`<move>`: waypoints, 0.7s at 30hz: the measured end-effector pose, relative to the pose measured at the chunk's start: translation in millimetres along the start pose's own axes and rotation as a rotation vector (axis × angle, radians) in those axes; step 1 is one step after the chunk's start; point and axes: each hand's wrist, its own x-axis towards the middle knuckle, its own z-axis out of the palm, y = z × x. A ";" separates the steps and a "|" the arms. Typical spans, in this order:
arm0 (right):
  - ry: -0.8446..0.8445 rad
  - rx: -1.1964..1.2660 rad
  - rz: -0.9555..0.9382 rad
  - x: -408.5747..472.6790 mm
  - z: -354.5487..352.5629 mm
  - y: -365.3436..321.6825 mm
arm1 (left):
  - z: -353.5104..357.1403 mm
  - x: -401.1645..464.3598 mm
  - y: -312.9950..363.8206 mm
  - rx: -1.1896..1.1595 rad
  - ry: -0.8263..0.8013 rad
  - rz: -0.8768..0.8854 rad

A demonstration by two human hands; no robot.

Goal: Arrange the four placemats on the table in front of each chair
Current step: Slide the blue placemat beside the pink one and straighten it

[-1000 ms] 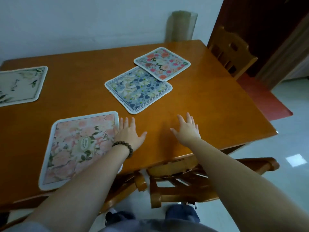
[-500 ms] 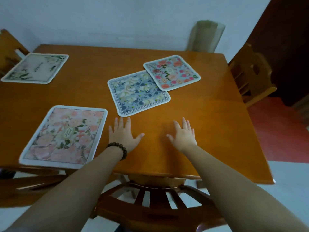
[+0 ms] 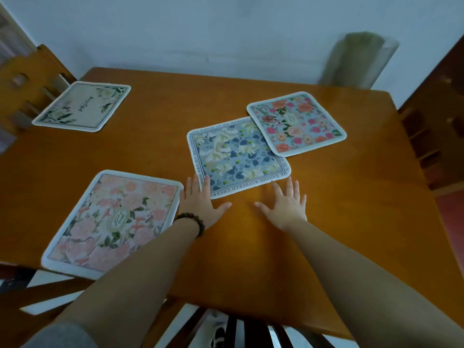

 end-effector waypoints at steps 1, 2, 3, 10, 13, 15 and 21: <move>-0.004 0.000 0.005 13.2 2.7 -3.3 | 2.9 12.2 -1.7 -0.007 -0.007 0.002; -0.010 -0.001 0.008 26.2 5.5 -5.7 | 5.9 24.5 -3.5 -0.015 -0.012 0.006; -0.016 0.000 0.012 38.4 8.3 -7.4 | 8.8 36.2 -5.1 -0.025 -0.017 0.011; 0.024 0.024 0.113 103.4 21.1 4.4 | 33.9 92.6 -14.5 0.037 -0.130 0.085; 0.035 0.031 0.130 115.8 24.5 5.3 | 47.2 98.5 -9.1 0.041 -0.115 0.085; 0.073 0.038 0.132 117.7 27.8 4.7 | 53.5 98.6 -7.1 -0.010 -0.058 0.079; 0.134 0.068 0.087 109.0 27.3 8.1 | 55.9 92.9 -5.6 -0.087 0.024 0.096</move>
